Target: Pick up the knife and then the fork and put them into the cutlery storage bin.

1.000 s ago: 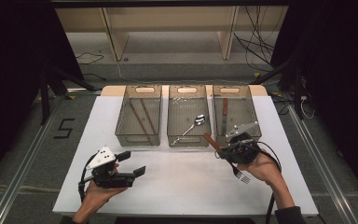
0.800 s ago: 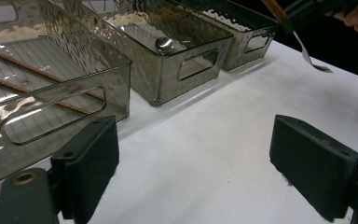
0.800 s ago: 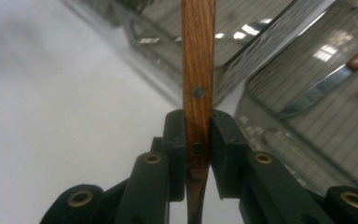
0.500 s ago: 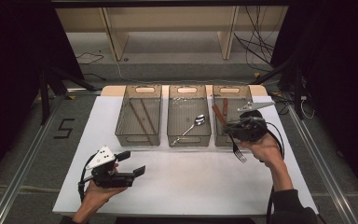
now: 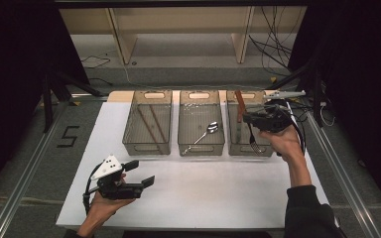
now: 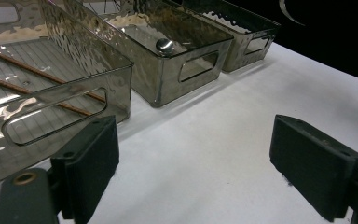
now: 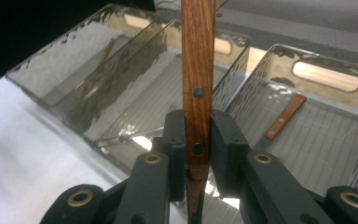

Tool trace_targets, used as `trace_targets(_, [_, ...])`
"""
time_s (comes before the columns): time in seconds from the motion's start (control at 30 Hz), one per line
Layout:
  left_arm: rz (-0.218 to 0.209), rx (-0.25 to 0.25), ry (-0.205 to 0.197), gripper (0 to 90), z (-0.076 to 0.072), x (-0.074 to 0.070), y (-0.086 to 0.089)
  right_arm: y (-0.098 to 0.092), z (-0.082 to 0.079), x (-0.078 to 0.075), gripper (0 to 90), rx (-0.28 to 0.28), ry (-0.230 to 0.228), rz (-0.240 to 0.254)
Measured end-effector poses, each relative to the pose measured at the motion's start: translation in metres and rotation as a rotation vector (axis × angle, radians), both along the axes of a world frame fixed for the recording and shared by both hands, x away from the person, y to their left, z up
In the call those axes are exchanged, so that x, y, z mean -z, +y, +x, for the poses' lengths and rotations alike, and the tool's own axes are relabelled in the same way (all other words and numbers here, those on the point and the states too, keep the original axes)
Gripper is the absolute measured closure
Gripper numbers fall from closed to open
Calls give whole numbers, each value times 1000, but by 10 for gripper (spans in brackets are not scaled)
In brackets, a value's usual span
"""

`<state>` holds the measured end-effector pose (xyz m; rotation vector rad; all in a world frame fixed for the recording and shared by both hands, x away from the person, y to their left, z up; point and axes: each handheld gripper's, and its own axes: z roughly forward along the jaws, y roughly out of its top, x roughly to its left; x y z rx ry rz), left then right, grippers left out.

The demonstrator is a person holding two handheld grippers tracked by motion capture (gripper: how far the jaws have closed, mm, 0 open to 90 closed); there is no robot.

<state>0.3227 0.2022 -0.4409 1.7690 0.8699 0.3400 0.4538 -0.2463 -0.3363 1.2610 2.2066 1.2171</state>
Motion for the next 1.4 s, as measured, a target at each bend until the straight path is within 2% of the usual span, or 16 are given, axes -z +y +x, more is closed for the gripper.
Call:
trace_targets(0.2, [1,1,3,151,0,0,1,-7,15,-4,778,47,-2,34])
trace_targets(0.43, [-1,1,5,151,0,0,1,-14,29,-6,778,102,3,46])
trace_targets(0.9, [-5,-3,6,151,0,0,1,-29,54,13,777,243,23,63])
trace_targets(1.1, [1,1,5,151,0,0,1,-31,59,19,777,274,18,56])
trace_targets(1.4, [-3,1,3,151,0,0,1,-24,63,31,777,281,28,61])
